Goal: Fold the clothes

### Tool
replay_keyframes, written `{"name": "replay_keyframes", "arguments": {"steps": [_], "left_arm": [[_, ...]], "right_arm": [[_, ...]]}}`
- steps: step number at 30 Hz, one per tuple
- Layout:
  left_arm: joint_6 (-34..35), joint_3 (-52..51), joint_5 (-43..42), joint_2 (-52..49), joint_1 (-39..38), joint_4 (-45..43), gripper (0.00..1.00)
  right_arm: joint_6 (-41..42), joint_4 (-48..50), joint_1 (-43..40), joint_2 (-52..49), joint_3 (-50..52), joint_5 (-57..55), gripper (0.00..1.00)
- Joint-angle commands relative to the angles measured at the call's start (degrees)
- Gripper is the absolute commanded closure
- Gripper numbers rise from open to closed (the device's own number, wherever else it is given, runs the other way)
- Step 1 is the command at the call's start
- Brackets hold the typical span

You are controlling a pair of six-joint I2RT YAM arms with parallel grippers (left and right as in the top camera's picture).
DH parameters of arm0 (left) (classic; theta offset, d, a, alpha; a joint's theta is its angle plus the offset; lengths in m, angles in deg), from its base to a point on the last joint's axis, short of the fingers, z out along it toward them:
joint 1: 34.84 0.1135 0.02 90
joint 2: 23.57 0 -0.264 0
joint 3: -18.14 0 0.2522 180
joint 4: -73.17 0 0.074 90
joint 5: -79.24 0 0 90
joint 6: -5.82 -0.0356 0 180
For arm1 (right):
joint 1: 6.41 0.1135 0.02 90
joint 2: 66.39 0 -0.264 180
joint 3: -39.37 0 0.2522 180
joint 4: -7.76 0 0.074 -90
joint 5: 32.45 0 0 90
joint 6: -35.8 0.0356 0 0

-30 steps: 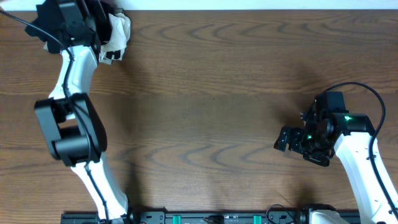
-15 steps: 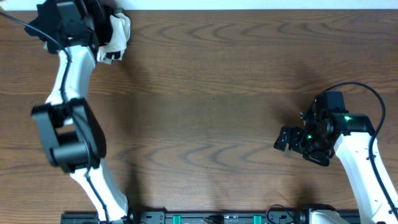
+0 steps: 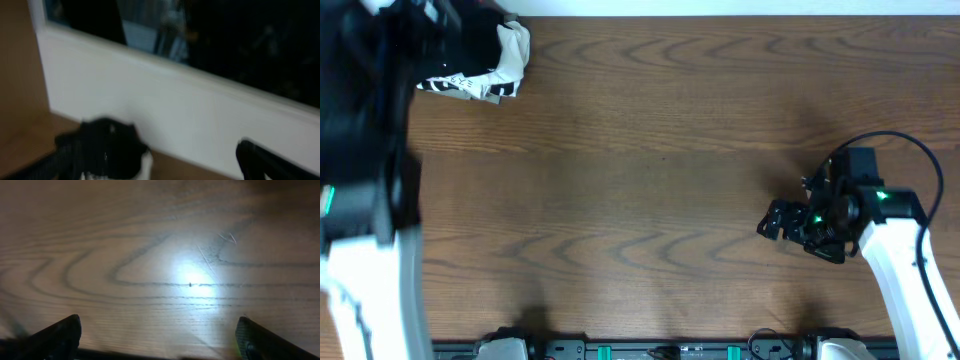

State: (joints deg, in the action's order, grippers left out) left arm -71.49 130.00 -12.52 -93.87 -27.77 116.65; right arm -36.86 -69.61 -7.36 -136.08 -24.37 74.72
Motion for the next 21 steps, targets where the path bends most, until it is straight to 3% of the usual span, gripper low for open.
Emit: {"name": "replay_keyframes", "arguments": {"steps": [1, 7, 13, 21], "left_arm": [[3.32, -0.07, -7.21, 8.00, 0.09, 5.81, 0.02], [1.31, -3.08, -15.85, 23.41, 0.09, 12.57, 0.02], [1.33, -9.70, -17.35, 38.34, 0.09, 15.52, 0.02], [2.78, -23.76, -32.81, 54.60, 0.07, 15.69, 0.02]], "right_arm": [[-0.70, -0.11, 0.66, 5.77, 0.11, 1.33, 0.04], [-0.70, -1.18, 0.66, 19.30, 0.11, 1.31, 0.04], [-0.70, -1.75, 0.66, 34.95, 0.11, 1.31, 0.03], [1.44, -2.97, 0.63, 50.05, 0.11, 2.16, 0.02]]}}
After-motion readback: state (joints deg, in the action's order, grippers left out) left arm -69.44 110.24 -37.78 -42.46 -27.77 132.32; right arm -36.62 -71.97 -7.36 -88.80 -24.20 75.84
